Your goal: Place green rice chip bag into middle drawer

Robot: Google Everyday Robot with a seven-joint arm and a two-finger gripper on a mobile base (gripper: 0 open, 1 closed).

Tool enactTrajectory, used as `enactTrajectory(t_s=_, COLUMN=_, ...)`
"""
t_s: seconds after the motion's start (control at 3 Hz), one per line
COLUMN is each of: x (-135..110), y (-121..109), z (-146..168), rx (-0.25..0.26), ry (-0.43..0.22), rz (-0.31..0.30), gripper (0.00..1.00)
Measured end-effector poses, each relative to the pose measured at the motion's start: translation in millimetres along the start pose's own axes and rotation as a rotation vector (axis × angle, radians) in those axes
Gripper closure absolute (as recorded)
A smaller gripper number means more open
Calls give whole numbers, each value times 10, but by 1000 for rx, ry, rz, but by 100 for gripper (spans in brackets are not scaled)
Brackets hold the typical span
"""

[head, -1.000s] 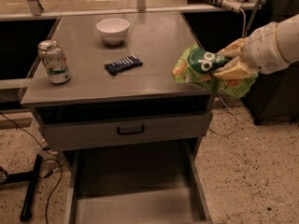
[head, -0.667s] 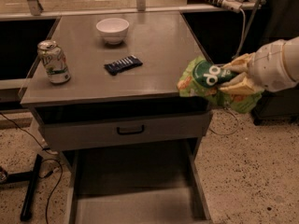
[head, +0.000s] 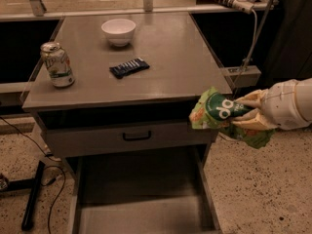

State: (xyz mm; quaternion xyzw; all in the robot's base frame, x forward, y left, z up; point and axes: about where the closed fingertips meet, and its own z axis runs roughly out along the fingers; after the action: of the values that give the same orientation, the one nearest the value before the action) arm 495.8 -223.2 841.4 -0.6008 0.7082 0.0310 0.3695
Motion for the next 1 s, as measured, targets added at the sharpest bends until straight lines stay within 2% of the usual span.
enactTrajectory(t_s=0.33, x=0, y=0, z=0, rx=0, ry=0, rz=0, gripper=100)
enactTrajectory(t_s=0.67, x=82, y=272, z=275, rx=-58, ry=-10, rz=23, gripper=100)
enactTrajectory(t_s=1.0, x=175, y=701, z=599, rx=-114, ry=-42, rz=68, gripper=100)
